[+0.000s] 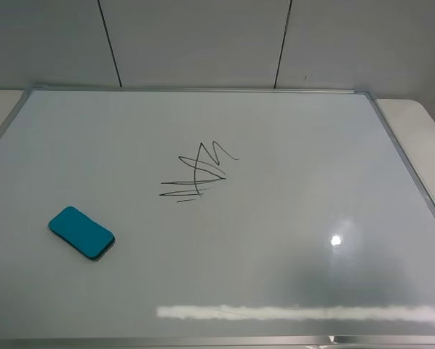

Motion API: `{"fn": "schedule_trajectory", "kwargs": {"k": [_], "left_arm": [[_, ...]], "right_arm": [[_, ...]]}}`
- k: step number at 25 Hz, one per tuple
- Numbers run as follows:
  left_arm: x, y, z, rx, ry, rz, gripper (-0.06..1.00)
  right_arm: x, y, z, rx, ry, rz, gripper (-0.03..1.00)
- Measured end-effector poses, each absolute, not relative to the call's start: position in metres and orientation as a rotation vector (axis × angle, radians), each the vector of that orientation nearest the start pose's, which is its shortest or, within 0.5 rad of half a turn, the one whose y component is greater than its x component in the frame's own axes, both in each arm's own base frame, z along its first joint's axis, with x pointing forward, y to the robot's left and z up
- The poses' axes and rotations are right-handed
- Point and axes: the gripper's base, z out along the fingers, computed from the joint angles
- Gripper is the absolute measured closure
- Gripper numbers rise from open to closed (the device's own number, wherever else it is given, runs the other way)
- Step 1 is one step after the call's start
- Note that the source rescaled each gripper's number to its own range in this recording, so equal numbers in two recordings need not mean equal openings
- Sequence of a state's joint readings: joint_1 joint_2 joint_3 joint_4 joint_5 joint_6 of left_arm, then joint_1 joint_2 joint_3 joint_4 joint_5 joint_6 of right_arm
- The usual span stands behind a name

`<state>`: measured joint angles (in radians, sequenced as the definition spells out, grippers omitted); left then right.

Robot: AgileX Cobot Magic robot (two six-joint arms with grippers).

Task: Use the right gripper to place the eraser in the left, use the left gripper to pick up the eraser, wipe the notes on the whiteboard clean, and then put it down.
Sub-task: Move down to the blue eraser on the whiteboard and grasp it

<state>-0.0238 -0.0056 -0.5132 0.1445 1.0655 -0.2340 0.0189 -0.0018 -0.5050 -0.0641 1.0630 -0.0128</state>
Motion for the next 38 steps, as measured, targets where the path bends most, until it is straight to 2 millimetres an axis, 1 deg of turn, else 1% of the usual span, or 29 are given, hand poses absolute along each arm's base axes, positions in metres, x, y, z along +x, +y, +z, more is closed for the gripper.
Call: {"fn": "schedule_trajectory", "kwargs": {"k": [38], "left_arm": [[-0.0078, 0.0125, 0.2812, -0.221, 2.01, 0.022, 0.03]], "right_arm": [[-0.0057, -0.0052, 0.2788, -0.029, 2.036, -0.073, -0.03]]}}
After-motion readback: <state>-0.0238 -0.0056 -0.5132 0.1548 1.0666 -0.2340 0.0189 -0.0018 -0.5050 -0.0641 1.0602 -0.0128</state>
